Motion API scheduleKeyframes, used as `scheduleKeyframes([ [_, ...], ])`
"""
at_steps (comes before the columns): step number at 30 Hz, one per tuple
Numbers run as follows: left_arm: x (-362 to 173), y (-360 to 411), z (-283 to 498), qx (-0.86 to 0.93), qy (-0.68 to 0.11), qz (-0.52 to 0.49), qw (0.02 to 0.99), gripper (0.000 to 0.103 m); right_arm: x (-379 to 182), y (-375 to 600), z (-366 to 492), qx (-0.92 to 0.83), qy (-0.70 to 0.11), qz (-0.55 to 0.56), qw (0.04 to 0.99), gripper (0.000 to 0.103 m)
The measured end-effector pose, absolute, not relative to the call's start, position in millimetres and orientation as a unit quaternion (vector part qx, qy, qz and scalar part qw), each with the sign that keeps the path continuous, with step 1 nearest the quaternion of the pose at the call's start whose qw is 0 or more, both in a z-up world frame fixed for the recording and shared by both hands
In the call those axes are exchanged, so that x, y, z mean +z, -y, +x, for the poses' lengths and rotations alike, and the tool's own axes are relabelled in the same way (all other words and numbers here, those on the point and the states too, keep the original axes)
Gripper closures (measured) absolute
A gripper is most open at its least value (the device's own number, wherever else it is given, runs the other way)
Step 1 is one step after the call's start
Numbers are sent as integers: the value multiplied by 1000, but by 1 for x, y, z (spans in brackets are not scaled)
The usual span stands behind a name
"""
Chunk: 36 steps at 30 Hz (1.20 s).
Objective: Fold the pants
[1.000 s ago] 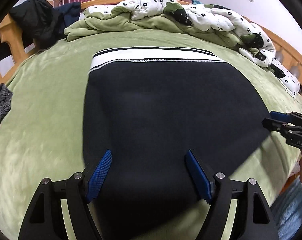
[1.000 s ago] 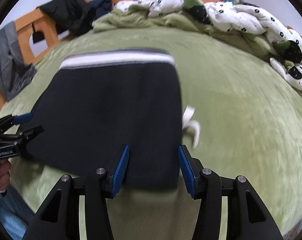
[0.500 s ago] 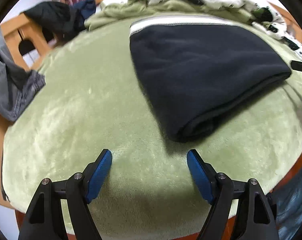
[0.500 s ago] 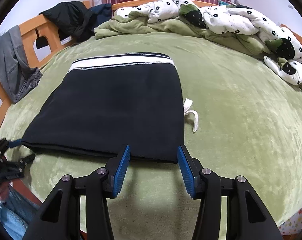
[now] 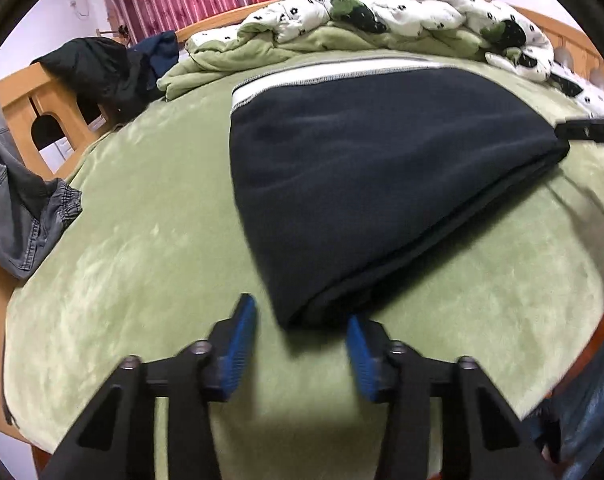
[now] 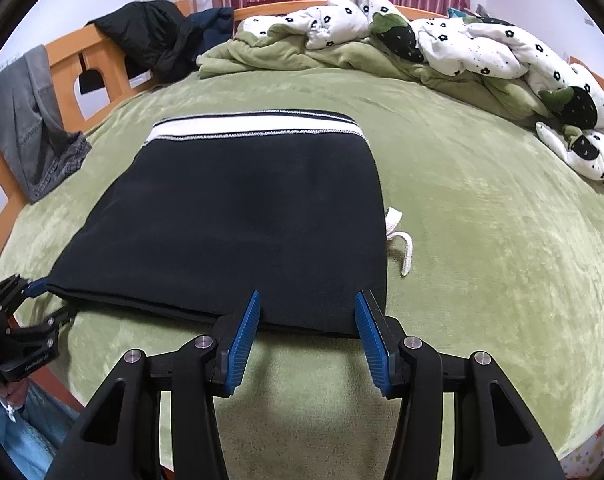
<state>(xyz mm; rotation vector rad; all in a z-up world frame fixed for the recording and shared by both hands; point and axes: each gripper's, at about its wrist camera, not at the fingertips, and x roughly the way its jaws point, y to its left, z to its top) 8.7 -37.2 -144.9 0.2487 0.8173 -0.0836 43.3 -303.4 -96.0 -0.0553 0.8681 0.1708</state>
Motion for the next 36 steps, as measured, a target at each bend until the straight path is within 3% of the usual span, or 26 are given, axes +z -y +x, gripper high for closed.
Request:
scheduleKeyframes([
  [1, -141, 36, 10, -39, -386, 109, 915, 79, -97, 303, 43, 83, -420, -30, 903, 53],
  [3, -129, 27, 5, -44, -366, 62, 928, 85, -97, 303, 41, 79, -418, -36, 904, 53],
  [5, -125, 19, 4, -52, -366, 29, 929, 86, -96, 306, 41, 76, -417, -34, 905, 53],
  [8, -148, 17, 16, -52, -429, 38, 901, 85, -94, 308, 42, 79, -414, -26, 907, 53],
  [12, -136, 9, 6, -75, -425, 19, 902, 83, -95, 307, 46, 73, -408, -30, 909, 53],
  [20, -93, -17, -15, -119, -357, -44, 926, 51, -84, 314, 44, 59, -356, -13, 933, 54],
  [29, -92, 21, 42, -85, -354, -50, 930, 50, -87, 291, 66, 89, -341, -8, 936, 53],
  [33, -118, 35, 63, -75, -411, -50, 907, 46, -116, 269, 72, 96, -384, -40, 917, 48],
  [36, -125, 47, 51, -56, -389, -20, 919, 43, -126, 249, 57, 88, -364, -113, 920, 37],
])
